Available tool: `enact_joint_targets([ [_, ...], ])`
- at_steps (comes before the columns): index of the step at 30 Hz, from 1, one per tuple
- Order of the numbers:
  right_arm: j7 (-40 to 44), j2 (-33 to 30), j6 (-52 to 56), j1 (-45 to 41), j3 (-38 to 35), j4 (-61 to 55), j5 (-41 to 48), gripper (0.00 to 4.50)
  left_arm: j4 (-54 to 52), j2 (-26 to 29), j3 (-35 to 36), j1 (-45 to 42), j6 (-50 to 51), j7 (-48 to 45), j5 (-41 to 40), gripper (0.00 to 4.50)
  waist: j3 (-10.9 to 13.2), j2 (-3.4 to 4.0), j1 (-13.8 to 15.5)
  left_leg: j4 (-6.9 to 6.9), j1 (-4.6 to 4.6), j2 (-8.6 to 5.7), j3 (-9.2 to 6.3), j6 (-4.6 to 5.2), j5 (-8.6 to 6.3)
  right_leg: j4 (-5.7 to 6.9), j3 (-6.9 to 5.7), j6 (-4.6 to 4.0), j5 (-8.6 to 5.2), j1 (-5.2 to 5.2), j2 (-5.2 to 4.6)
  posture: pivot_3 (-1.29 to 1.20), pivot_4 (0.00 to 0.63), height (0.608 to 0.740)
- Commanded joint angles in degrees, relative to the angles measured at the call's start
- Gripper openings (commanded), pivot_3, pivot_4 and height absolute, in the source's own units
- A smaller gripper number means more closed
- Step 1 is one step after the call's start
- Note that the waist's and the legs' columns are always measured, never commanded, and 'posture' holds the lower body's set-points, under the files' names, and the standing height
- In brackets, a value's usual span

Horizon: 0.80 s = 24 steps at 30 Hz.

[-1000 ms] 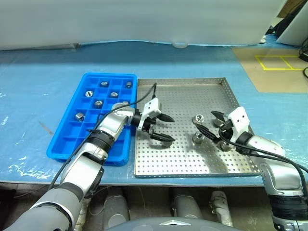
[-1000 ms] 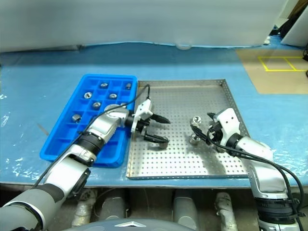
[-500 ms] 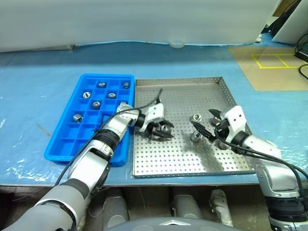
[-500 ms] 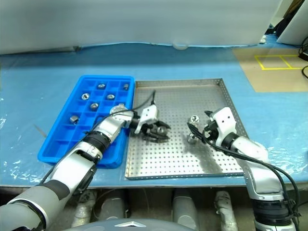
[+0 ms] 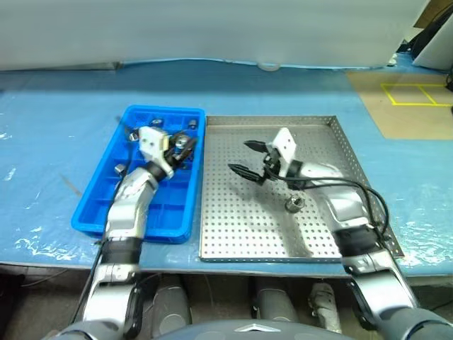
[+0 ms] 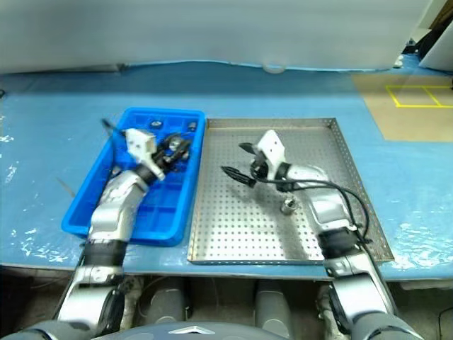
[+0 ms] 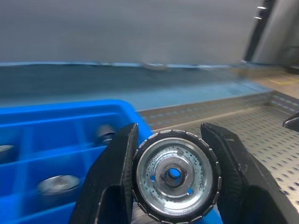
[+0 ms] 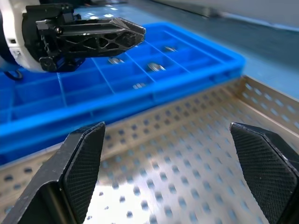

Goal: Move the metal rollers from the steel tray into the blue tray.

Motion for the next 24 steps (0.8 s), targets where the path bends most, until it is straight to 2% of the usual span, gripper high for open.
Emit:
enact_joint_targets([
  [1, 5.1, 2.56, -4.74, -4.41, 1.73, 4.5, 0.4, 4.5, -11.28, 0.83, 3.32, 5.14, 1.47, 6.07, -0.78, 1.82, 0.0, 0.0, 0.95, -0.01, 0.0, 0.0, -0.01, 0.0, 0.0, 0.0, -0.03, -0.01, -0.01, 0.01, 0.0, 0.11, 0.15, 0.74],
  [4, 9.96, 5.09, -5.63, -6.41, 2.91, 6.18, 1.79, 4.5, -16.65, 1.91, 5.58, 11.22, 2.76, 10.08, -0.08, 1.82, 0.0, 0.0, 2.1, -0.02, -0.02, 0.02, -0.03, -0.01, 0.0, -0.02, -0.08, -0.02, -0.02, 0.02, -0.01, 0.16, 0.15, 0.74],
  [8, 12.2, 7.29, -6.71, -7.19, 3.42, 7.2, 1.59, 4.5, -21.02, 3.1, 6.88, 15.88, 4.71, 13.53, -0.02, 1.82, 0.01, -0.02, 3.75, -0.03, -0.09, 0.03, -0.11, -0.02, 0.0, -0.02, -0.18, -0.03, -0.03, 0.02, -0.01, 0.2, 0.15, 0.74],
  [19, 11.72, 7.9, -7.62, -4.12, 3.61, 7.55, -0.49, 4.5, -33.74, 3.01, 6.81, 31.41, 10.64, 17.65, -0.36, 1.82, 0.02, -0.05, 4.66, -0.1, -0.09, 0.03, -0.2, -0.09, 0.03, -0.05, -0.21, 0.0, -0.04, 0.02, 0.0, 0.2, 0.15, 0.74],
  [24, 11.17, 7.25, -7.56, -2.69, 3.37, 6.76, -0.71, 4.5, -33.46, 1.72, 6.54, 34.79, 10.34, 20.01, 0.8, 1.82, 0.02, -0.05, 4.75, -0.14, -0.08, 0.03, -0.2, -0.09, 0.03, -0.07, -0.2, 0.04, -0.06, 0.02, 0.01, 0.19, 0.15, 0.74],
])
